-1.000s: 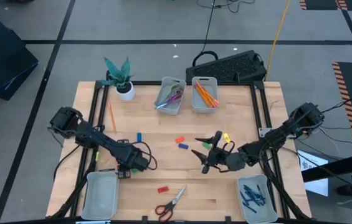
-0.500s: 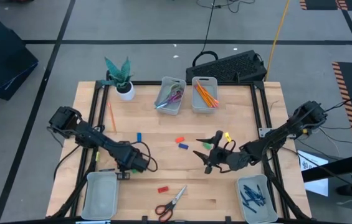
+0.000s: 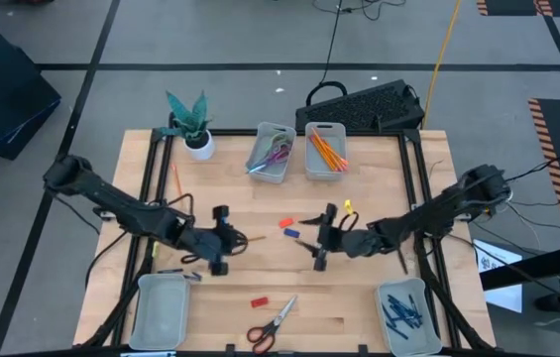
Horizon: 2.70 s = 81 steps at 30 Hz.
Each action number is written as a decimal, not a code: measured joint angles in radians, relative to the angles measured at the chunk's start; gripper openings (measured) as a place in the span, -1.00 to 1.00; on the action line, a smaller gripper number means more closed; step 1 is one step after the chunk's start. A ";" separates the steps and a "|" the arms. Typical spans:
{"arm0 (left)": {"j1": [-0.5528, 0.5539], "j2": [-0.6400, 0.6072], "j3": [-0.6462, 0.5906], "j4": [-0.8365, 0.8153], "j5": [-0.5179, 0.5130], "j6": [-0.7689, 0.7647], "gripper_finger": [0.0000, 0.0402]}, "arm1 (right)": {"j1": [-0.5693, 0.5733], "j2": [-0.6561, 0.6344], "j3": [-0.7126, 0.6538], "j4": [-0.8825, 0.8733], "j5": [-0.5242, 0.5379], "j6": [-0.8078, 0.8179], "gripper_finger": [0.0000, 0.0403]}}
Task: Sort crayons/erasers/pens/pencils in bins
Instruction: Put the pencil into the top right bin
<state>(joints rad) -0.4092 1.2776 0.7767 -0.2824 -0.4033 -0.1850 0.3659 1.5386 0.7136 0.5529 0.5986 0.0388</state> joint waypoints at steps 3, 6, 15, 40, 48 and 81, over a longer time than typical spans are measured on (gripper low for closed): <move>0.021 -0.001 -0.100 0.328 0.040 0.121 -0.91 | -0.006 0.102 0.000 0.206 -0.055 -0.031 0.19; 0.044 0.016 -0.183 0.573 0.101 0.195 -0.91 | -0.007 0.172 0.002 0.436 -0.080 -0.082 0.19; 0.139 0.084 -0.230 0.861 0.214 0.232 -0.89 | -0.053 0.288 0.317 0.300 -0.125 -0.187 0.07; 0.056 0.086 -0.229 0.965 0.160 0.314 -0.73 | -0.031 0.250 0.384 0.094 -0.158 -0.090 -0.92; 0.061 -0.080 -0.229 0.634 0.048 0.195 -0.01 | -0.189 -0.007 0.496 -0.581 -0.139 0.134 -0.92; 0.269 -0.283 -0.229 0.076 0.043 -0.319 0.17 | -0.979 0.232 0.753 -1.532 -0.627 0.302 -0.59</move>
<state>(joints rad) -0.1398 0.9947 0.5480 -0.2064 -0.3601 -0.5035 -0.6130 1.7705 1.4662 -0.9787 -0.0280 0.3412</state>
